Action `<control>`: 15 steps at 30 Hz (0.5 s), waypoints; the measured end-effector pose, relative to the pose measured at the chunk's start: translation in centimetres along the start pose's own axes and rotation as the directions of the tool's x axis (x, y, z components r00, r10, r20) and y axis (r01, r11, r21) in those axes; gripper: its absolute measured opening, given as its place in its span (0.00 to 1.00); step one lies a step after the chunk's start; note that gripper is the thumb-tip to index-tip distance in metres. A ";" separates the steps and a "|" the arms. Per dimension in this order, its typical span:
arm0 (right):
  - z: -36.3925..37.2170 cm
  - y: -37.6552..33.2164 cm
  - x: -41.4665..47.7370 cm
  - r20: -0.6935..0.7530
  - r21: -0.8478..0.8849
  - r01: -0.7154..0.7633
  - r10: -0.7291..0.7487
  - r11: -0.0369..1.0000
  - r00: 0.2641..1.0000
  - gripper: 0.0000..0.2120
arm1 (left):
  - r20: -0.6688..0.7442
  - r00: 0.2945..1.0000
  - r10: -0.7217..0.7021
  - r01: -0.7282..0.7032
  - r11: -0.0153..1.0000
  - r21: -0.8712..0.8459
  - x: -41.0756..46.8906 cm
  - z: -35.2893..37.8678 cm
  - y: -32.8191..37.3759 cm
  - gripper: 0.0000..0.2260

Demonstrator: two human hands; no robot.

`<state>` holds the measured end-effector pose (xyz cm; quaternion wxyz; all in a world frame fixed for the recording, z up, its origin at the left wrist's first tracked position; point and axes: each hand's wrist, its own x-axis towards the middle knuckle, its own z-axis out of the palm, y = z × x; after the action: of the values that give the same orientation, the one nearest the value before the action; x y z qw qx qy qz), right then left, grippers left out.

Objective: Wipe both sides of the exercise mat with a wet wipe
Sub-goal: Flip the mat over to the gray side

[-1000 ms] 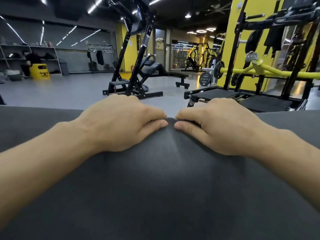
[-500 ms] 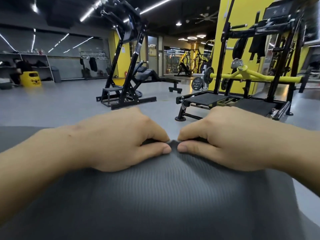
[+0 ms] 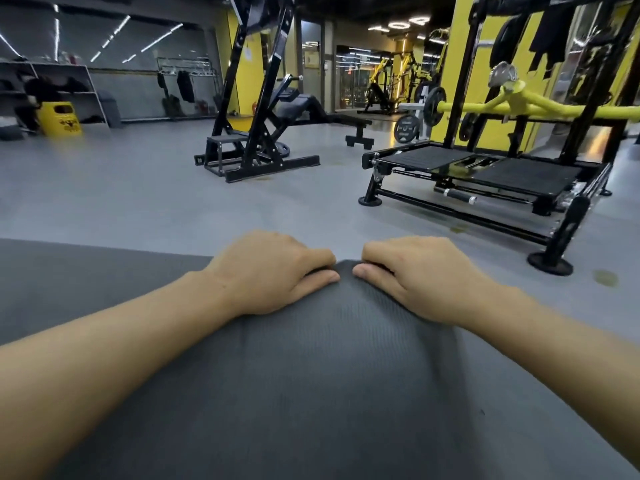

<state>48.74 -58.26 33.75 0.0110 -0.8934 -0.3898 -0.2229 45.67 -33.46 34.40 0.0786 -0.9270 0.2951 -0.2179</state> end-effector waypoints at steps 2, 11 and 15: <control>2.8 -0.1 1.2 -0.016 0.065 0.006 -0.005 0.998 1.000 0.22 | 0.009 1.000 -0.001 0.001 1.000 0.020 -0.5 2.3 -1.2 0.33; 14.9 -4.0 2.2 -0.245 -0.049 0.004 -0.016 0.999 0.969 0.20 | 0.205 0.976 -0.077 0.058 0.993 0.101 -2.9 9.6 -4.7 0.25; 19.0 -6.6 1.2 -0.183 0.070 -0.001 0.014 0.998 0.983 0.21 | 0.165 0.982 -0.092 0.070 0.988 0.134 -5.6 13.1 -6.0 0.31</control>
<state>52.23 -49.12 16.14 0.0785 -0.8696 -0.3914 -0.2905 50.59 -25.10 22.40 0.1539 -0.9465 0.2349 -0.1592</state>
